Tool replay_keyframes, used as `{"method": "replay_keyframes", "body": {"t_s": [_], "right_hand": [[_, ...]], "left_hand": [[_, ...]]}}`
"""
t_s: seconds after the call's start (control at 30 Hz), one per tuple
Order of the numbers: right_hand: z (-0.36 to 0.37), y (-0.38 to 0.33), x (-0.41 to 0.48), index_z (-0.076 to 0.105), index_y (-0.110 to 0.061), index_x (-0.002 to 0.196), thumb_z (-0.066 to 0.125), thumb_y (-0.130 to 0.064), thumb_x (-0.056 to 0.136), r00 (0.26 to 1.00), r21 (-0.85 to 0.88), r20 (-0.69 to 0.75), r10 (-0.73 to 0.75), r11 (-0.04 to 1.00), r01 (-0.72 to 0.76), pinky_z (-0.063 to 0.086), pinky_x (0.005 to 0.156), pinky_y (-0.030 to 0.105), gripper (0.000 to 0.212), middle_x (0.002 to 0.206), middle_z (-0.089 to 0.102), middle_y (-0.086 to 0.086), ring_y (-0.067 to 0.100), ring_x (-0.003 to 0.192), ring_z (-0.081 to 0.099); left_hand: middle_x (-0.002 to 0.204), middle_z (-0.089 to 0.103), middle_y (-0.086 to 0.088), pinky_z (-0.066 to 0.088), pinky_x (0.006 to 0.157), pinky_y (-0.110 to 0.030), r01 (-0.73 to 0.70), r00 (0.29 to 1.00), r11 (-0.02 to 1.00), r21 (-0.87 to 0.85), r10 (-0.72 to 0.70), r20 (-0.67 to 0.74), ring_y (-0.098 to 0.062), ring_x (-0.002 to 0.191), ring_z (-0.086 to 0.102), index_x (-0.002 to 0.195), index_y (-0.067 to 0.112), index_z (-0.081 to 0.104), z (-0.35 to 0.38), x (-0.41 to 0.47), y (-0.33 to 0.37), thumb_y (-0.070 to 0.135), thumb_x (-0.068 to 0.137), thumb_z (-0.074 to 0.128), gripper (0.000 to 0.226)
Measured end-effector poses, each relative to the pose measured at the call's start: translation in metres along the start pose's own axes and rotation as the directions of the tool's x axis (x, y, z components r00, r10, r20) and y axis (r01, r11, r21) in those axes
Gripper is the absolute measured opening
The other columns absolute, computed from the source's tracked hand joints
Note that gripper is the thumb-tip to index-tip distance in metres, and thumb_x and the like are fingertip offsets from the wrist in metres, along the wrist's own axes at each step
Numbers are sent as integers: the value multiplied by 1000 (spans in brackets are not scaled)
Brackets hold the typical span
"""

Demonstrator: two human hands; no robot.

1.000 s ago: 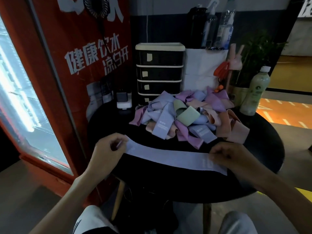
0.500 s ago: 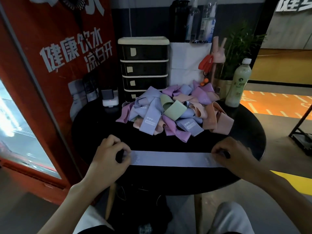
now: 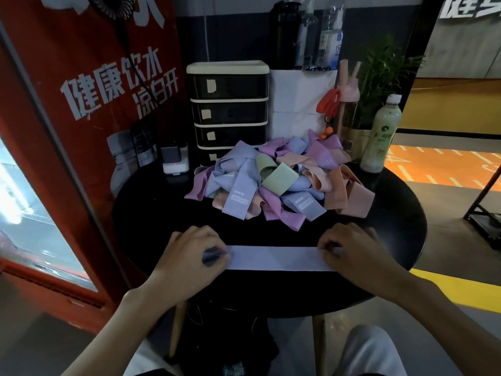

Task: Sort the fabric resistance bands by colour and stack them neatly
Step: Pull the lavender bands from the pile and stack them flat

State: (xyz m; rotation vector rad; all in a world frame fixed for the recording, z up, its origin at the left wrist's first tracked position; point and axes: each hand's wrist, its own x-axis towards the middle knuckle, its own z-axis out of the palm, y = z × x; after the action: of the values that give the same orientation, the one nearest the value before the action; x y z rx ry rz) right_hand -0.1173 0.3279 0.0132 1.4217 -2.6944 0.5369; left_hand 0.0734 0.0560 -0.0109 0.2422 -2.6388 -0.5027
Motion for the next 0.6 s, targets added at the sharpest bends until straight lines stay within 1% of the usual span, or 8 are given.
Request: {"method": "replay_keyframes", "body": {"t_s": [0.1,0.17,0.2,0.37,0.43,0.5,0.57,0.6], "right_hand": [[5,-21,17,63,-30,82,63,-29,87,994,140,-61,-91,985,99,45,77,29,6,84,59,-17,4,82,54],[14,-36,28,67,-23,82,67,-26,87,989,214,-91,-121,967,138,45,65,23,6,78,60,-10,7,73,55],[21,-41,31,67,-20,82,68,-27,87,987,234,-100,-124,961,144,44,63,23,8,76,60,-8,9,71,54],[45,-37,35,65,-24,83,69,-33,85,987,272,-119,-112,952,141,47,69,32,9,79,58,-10,8,75,56],[46,-35,35,66,-24,83,69,-31,85,985,290,-130,-110,946,144,48,72,33,8,80,58,-11,6,77,55],[47,-34,35,66,-24,83,69,-31,84,984,289,-136,-113,946,148,47,74,31,8,80,57,-12,4,79,55],[47,-34,36,66,-25,83,69,-32,84,985,290,-135,-112,946,147,45,75,29,8,80,56,-13,3,80,54],[47,-34,36,65,-25,83,69,-32,84,984,290,-136,-112,946,147,45,75,29,8,80,56,-13,3,80,54]], "left_hand": [[87,60,18,36,87,-30,53,997,999,-4,-54,-63,-4,89,56,80,34,65,-3,15,8,49,83,53,19],[83,59,15,46,85,-42,90,988,996,-29,-92,-122,-7,83,58,82,31,65,-5,28,10,36,88,63,8],[82,58,14,48,84,-44,129,984,991,-29,-131,-121,-8,82,58,85,29,65,-5,35,9,34,89,65,7],[87,65,8,55,79,-43,292,954,955,-48,-294,-59,-16,83,63,99,21,65,-2,63,-3,43,92,64,23],[87,67,2,56,76,-42,343,938,939,-36,-344,-37,-20,82,64,99,17,66,0,71,-3,46,93,62,30],[80,66,-1,54,70,-40,374,927,927,-27,-374,-34,-23,76,63,86,14,64,3,78,-4,47,93,60,34],[66,59,1,47,62,-35,381,923,924,-30,-382,-38,-22,65,59,67,15,55,4,84,-4,43,92,61,38],[64,57,3,47,62,-35,383,922,922,-45,-385,-37,-20,64,58,63,16,53,5,86,-4,39,91,63,38]]}}
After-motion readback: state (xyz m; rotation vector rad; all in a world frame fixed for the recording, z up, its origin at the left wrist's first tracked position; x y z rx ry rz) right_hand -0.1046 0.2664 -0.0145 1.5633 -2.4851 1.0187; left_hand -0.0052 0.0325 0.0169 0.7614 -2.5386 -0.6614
